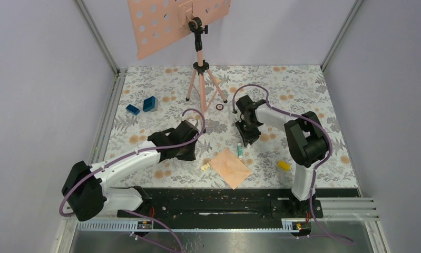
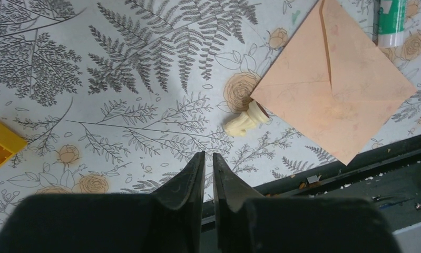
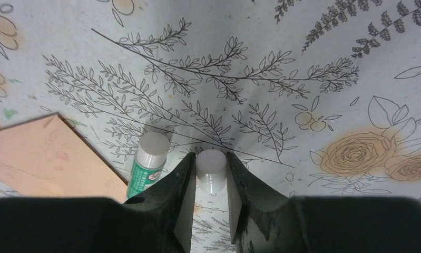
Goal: Place the letter into the envelope and seal it
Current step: Adjust the solid glue cap at the center of the board.
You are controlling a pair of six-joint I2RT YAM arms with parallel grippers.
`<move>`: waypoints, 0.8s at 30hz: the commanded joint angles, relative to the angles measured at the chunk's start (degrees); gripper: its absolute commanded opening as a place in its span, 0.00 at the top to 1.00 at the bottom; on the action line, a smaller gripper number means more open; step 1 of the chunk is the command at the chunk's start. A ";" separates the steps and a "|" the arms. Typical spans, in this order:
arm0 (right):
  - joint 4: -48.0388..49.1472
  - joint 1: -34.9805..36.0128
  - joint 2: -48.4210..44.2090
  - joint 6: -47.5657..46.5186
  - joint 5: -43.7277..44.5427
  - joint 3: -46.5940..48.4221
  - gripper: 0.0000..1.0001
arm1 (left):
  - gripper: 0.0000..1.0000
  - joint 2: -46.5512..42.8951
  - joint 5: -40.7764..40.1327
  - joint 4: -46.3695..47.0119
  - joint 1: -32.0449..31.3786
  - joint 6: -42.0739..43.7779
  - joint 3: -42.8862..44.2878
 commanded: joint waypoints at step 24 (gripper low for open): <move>23.31 -25.04 -35.34 26.01 -13.94 -34.25 0.77 | 0.63 44.75 3.47 -5.14 -11.22 -15.18 44.08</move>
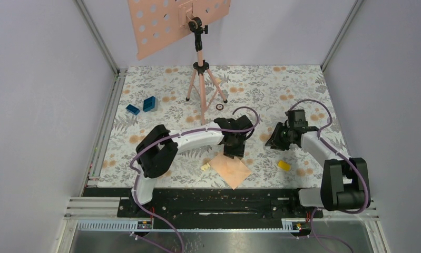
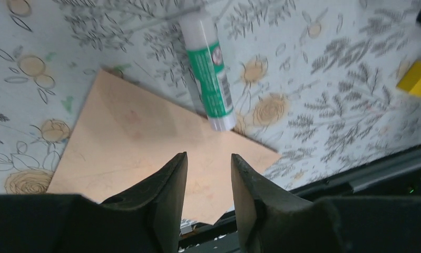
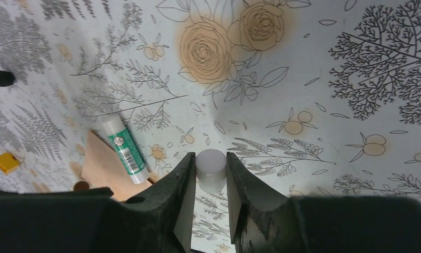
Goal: Place the letter into the envelope and seal it
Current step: Adjust the solid glue cap at the center of the board, then pick up the solid glue from the center of the board.
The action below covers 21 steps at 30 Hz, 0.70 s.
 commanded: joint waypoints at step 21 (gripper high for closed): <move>2.04 -0.53 -8.59 2.39 -2.81 -3.44 0.77 | 0.89 13.07 -7.47 -4.81 1.64 -3.84 14.34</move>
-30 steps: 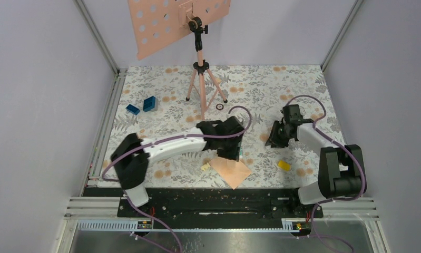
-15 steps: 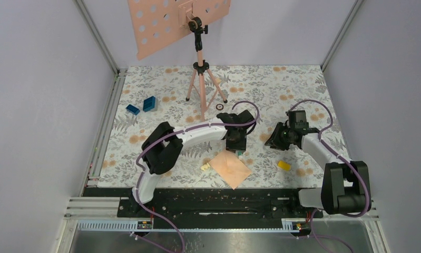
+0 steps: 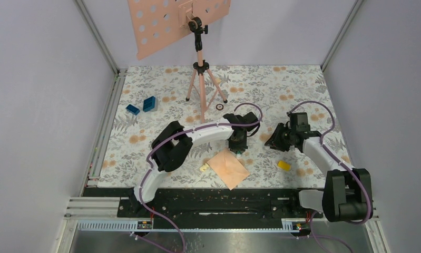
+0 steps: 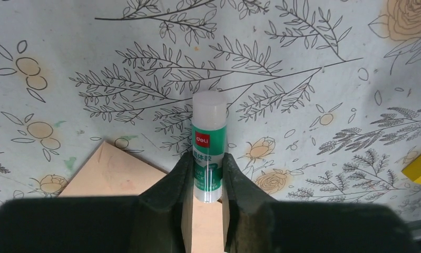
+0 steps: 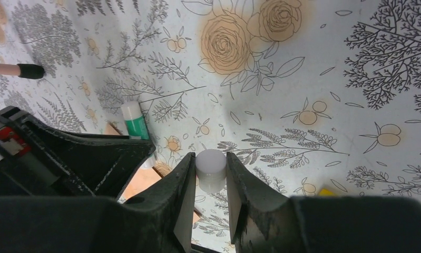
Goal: Place the letter into the envelope and seal it
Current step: Pick up the solid glue from the center of the board.
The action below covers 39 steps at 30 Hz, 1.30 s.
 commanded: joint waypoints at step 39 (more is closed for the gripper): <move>26.07 4.25 -21.30 25.13 -28.11 15.74 0.80 | 1.00 -46.86 44.89 50.60 8.61 13.94 -29.52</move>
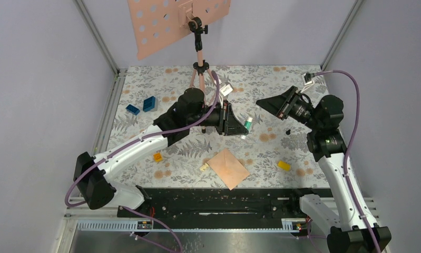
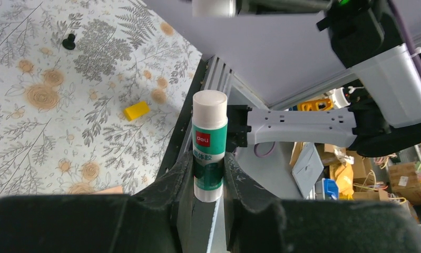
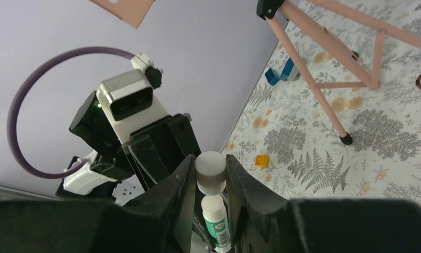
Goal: Place the letter into the envelope and seal it
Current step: Pick up the solid glue from the center of the board, then close the solid glue cap on the solid glue.
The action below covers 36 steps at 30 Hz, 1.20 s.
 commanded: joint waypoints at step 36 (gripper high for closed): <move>-0.18 4.46 -0.81 -1.94 -2.56 -2.11 0.80 | 1.00 3.12 8.19 12.99 2.19 -8.12 -0.01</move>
